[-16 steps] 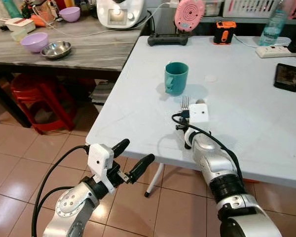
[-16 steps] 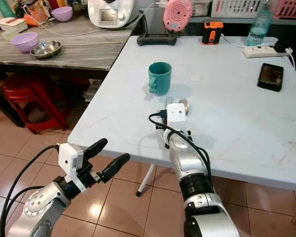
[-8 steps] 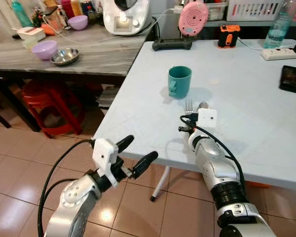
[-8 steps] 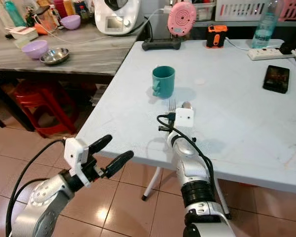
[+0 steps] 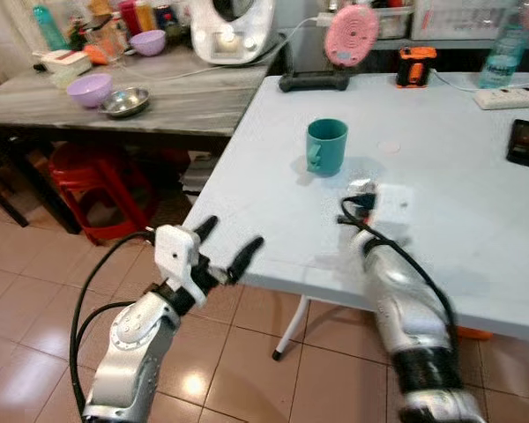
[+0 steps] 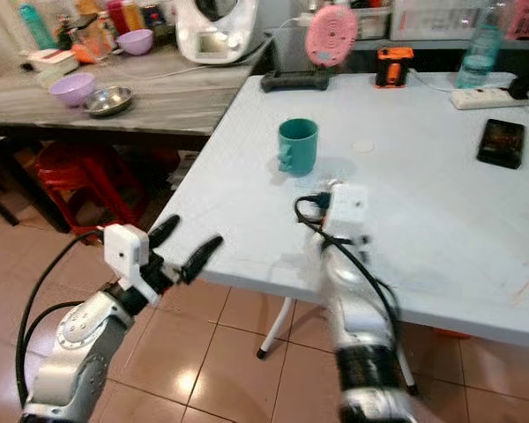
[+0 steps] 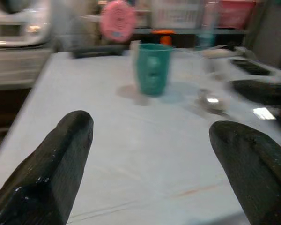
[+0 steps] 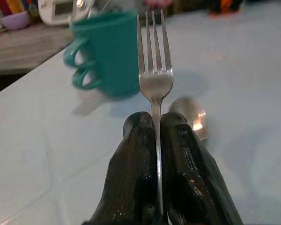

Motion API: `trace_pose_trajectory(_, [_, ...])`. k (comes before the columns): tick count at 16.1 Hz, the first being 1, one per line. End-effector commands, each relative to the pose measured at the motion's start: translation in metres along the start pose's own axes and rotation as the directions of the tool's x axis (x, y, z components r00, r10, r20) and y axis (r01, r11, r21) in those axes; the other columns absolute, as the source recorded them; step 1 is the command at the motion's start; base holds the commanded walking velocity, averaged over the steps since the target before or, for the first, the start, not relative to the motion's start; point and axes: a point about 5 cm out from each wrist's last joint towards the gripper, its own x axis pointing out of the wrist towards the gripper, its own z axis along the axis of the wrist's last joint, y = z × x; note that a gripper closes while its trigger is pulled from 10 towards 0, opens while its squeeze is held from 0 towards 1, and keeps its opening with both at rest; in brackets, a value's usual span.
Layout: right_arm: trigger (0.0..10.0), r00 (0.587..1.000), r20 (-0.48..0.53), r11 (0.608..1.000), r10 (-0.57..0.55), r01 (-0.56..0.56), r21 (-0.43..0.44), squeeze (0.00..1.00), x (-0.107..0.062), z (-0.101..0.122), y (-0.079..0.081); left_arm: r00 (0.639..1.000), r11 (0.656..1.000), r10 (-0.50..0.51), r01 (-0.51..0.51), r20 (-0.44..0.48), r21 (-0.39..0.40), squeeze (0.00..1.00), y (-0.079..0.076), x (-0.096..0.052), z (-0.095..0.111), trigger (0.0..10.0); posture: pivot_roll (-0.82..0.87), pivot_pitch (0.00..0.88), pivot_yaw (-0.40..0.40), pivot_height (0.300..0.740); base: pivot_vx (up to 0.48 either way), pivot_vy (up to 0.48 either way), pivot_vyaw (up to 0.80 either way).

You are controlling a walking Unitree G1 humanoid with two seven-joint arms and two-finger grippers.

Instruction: Setting the table

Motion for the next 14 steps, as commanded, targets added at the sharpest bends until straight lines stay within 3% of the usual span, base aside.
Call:
trace_pose_trajectory(1, [10.0, 0.998, 0.053, 0.999, 0.034, -0.032, -0.03, 0.0, -0.007, 0.006, 0.003, 0.993, 0.992, 0.12, -0.119, -0.02, 0.036, 0.0, 0.013, -0.001, -0.003, 10.0, -0.04, 0.0, 0.12, 0.74, 0.0, 0.0, 0.0])
trace_pose_trajectory(3, [10.0, 1.0, 0.012, 0.999, 0.024, -0.024, 0.024, 0.0, -0.025, -0.003, -0.007, 0.97, 0.97, 0.241, -0.24, -0.015, 0.047, 0.0, 0.024, 0.0, -0.006, 10.0, -0.05, 0.0, 0.116, 0.74, 0.0, 0.0, 0.0])
trace_pose_trajectory(5, [10.0, 0.998, 0.047, 0.999, -0.032, 0.03, 0.04, 0.0, -0.038, -0.004, -0.018, 0.945, 0.946, 0.326, -0.325, -0.034, 0.01, 0.0, 0.034, 0.001, -0.009, 10.0, -0.06, 0.0, 0.118, 0.74, 0.0, 0.0, 0.0])
trace_pose_trajectory(8, [10.0, 0.998, 0.046, 0.998, -0.032, 0.03, 0.053, 0.0, -0.043, -0.004, -0.019, 0.957, 0.957, 0.289, -0.289, -0.019, 0.003, 0.0, 0.031, 0.008, -0.009, 10.0, -0.07, 0.0, 0.123, 0.74, 0.0, 0.0, 0.0])
trace_pose_trajectory(14, [10.0, 0.998, 0.057, 0.998, -0.026, 0.023, 0.06, 0.0, -0.044, 0.002, -0.017, 0.959, 0.958, 0.285, -0.285, -0.009, -0.024, 0.0, 0.029, 0.015, -0.01, 10.0, -0.08, 0.0, 0.128, 0.74, 0.0, 0.372, -0.73])
